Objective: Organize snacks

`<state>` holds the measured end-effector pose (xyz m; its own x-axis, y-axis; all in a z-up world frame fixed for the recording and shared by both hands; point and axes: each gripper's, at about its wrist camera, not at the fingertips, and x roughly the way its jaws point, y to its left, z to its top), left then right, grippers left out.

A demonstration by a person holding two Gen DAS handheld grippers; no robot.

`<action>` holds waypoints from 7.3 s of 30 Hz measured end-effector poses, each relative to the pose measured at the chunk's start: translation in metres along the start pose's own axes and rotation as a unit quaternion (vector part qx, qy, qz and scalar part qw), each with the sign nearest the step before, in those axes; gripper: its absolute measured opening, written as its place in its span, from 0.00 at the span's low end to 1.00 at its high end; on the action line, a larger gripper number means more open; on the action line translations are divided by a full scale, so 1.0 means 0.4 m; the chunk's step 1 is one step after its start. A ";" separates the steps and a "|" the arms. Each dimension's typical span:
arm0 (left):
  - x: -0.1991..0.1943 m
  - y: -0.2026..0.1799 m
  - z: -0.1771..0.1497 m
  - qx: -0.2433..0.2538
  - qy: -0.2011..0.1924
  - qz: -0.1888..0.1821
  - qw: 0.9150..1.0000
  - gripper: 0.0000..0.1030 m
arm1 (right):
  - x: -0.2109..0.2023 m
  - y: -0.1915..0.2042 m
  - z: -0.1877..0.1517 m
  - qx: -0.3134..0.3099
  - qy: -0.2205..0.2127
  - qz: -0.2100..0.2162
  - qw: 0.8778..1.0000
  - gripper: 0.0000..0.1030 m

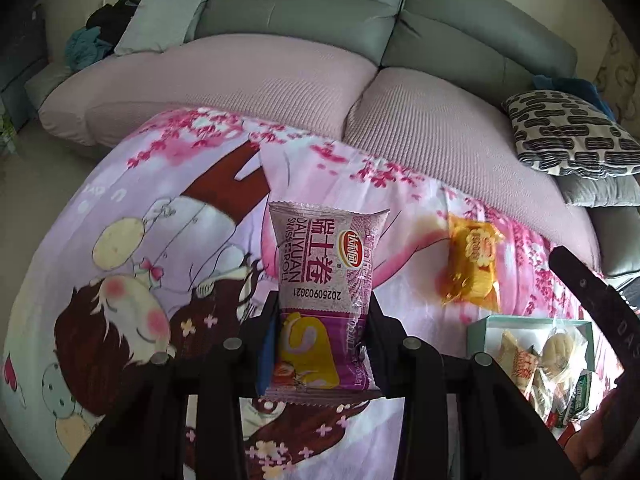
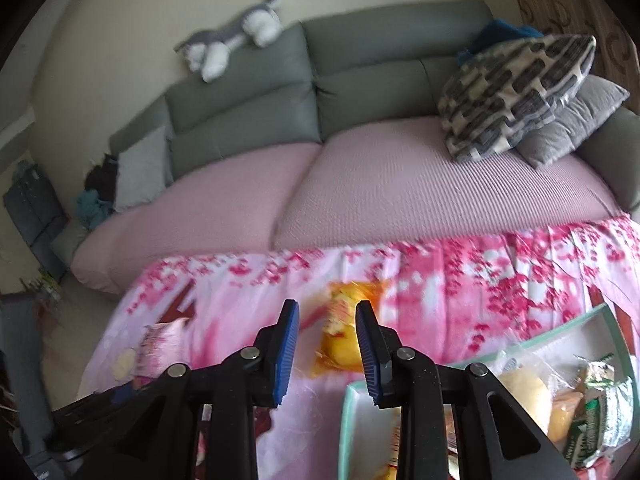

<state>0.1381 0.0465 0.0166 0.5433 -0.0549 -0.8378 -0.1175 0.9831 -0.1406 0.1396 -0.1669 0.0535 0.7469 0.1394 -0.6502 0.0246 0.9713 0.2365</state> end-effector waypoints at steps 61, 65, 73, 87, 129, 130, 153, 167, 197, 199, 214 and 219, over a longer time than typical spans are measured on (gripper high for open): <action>0.078 0.031 -0.031 0.000 0.067 -0.052 0.996 0.39 | 0.293 0.051 0.067 -0.067 0.303 -0.122 0.943 0.39; 0.039 0.020 -0.040 -0.001 0.062 -0.070 0.996 0.39 | 0.215 0.074 0.070 -0.067 0.296 -0.101 0.948 0.39; -0.015 0.000 -0.059 0.007 0.061 -0.097 0.993 0.39 | 0.093 0.082 0.043 -0.055 0.280 -0.072 0.956 0.40; -0.068 -0.082 -0.140 0.040 0.082 -0.146 0.985 0.39 | -0.125 -0.030 -0.081 0.022 0.182 -0.080 0.980 0.40; -0.049 -0.405 -0.343 0.211 0.118 -0.127 0.962 0.39 | -0.243 -0.354 -0.234 0.120 0.134 -0.120 0.976 0.41; -0.043 -0.408 -0.347 0.214 0.121 -0.122 0.962 0.39 | -0.242 -0.357 -0.234 0.122 0.135 -0.121 0.976 0.41; -0.121 -0.376 -0.292 0.169 0.089 -0.148 0.970 0.67 | -0.295 -0.363 -0.215 0.146 0.094 -0.096 0.980 0.61; -0.073 -0.271 -0.244 0.121 0.023 0.018 0.992 0.90 | -0.285 -0.345 -0.212 0.107 0.080 -0.119 0.984 0.79; -0.083 -0.201 -0.358 0.133 0.053 0.068 0.987 0.98 | -0.306 -0.267 -0.306 0.048 0.085 -0.123 0.988 1.00; -0.089 -0.188 -0.376 0.132 0.057 0.065 0.987 0.98 | -0.316 -0.261 -0.324 0.047 0.089 -0.124 0.987 1.00; -0.122 -0.116 -0.480 0.134 0.077 0.065 0.986 0.98 | -0.365 -0.221 -0.432 0.030 0.114 -0.118 0.986 1.00; -0.139 -0.103 -0.498 0.133 0.075 0.065 0.986 0.98 | -0.377 -0.217 -0.450 0.031 0.117 -0.115 0.986 1.00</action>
<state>-0.0529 -0.0257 -0.0363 0.4058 0.0694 -0.9113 0.0557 0.9934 0.1004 -0.0949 -0.2376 0.0012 0.5441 -0.0357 -0.8383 0.2207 0.9700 0.1020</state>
